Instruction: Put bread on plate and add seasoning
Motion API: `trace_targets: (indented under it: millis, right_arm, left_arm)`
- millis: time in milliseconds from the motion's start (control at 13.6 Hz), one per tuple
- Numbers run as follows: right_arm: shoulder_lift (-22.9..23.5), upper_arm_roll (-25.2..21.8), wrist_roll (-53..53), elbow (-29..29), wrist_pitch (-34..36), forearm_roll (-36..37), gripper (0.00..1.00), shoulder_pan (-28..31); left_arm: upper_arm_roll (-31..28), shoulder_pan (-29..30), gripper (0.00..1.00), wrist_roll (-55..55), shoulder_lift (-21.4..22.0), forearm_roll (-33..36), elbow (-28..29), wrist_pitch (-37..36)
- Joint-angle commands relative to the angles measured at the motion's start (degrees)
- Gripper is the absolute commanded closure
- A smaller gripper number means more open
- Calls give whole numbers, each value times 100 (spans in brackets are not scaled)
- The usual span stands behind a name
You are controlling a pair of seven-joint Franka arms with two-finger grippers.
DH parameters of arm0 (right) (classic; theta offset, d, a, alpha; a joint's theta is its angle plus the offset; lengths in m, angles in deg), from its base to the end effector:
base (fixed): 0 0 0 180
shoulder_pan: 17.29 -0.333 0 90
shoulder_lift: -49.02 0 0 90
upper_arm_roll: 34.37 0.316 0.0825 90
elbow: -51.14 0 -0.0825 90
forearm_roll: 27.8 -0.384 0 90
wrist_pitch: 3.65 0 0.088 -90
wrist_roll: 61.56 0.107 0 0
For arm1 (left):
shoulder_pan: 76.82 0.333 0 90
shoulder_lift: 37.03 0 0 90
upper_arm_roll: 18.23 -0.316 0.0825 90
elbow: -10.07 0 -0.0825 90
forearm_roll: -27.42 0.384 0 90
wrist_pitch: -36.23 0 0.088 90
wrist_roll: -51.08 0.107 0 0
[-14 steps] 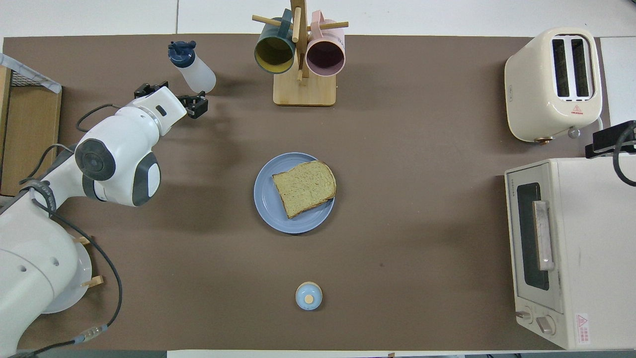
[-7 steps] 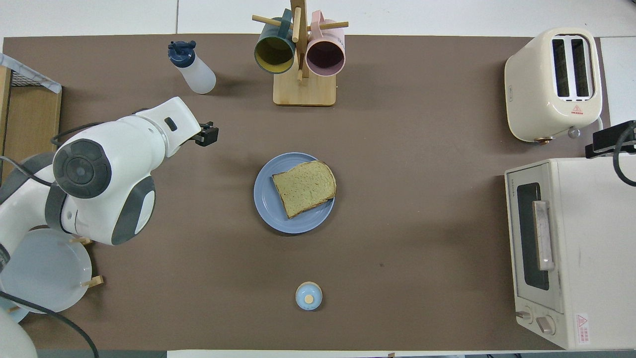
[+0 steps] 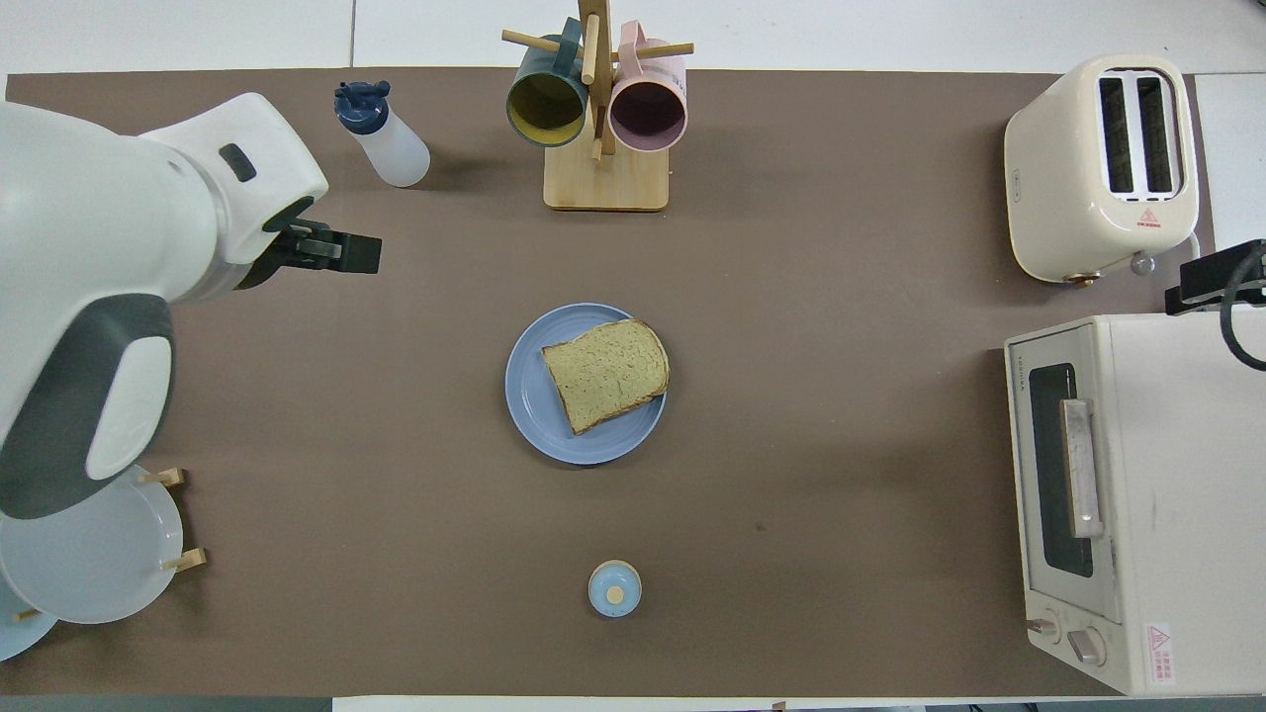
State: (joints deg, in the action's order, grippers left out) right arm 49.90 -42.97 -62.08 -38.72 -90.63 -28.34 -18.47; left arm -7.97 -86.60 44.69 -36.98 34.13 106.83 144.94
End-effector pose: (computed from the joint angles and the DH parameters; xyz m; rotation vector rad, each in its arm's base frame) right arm 0.5487 -0.0697 0.6128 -3.1227 0.1880 0.1014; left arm 0.5493 -0.1913 0.6003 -3.0310 0.4027 -0.3531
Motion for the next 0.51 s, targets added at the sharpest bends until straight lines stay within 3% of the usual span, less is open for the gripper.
trace_targets:
  millis: [0, 294, 441]
  right_arm:
    - [-89, 43, -141, -93, -3, -8, 0, 56]
    - [-89, 43, -141, -93, -3, -8, 0, 56]
    - [-89, 43, -141, -93, -3, -8, 0, 56]
  left_arm:
    - [-51, 336, 0, 627, -66, -170, -420, -770]
    - [-60, 925, 0, 1901, 275, -231, -509, -1589]
    - [-25, 935, 0, 1992, 487, -223, -404, -1704]
